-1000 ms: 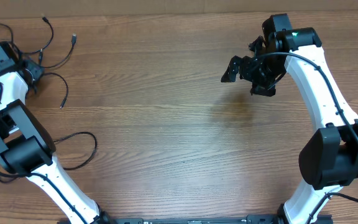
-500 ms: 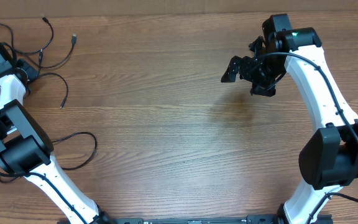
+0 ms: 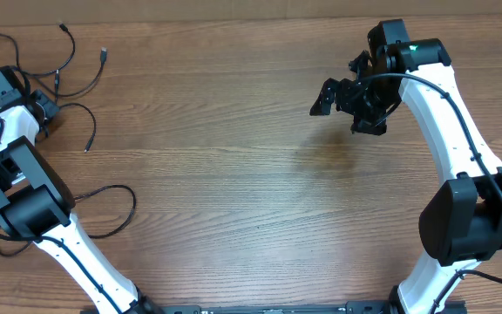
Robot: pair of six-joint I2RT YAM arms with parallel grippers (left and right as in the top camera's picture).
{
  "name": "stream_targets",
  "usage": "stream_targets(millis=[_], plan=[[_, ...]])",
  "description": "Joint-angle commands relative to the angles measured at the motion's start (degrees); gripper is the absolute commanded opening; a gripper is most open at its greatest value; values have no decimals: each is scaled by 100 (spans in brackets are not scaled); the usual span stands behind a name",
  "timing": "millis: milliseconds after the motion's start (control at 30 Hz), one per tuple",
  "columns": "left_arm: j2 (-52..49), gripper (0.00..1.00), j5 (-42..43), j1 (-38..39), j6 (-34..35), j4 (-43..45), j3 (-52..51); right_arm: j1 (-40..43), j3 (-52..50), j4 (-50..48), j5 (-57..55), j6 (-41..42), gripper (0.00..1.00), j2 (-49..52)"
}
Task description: Untangle cables
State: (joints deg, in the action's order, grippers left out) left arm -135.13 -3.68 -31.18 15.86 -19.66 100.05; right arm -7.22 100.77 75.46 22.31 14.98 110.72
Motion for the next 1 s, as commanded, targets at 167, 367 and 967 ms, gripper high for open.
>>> stream_targets(millis=[167, 367, 967], plan=[[0, 4, -774, -319, 1952, -1947, -9, -24, -614, -348, 46, -2, 100, -227], [476, 4, -457, -533, 2876, -3005, -7, -24, -671, -356, 44, -7, 100, -227], [739, 100, 848, -280, 358, -1908, -9, -24, -671, -293, 48, -2, 100, -227]])
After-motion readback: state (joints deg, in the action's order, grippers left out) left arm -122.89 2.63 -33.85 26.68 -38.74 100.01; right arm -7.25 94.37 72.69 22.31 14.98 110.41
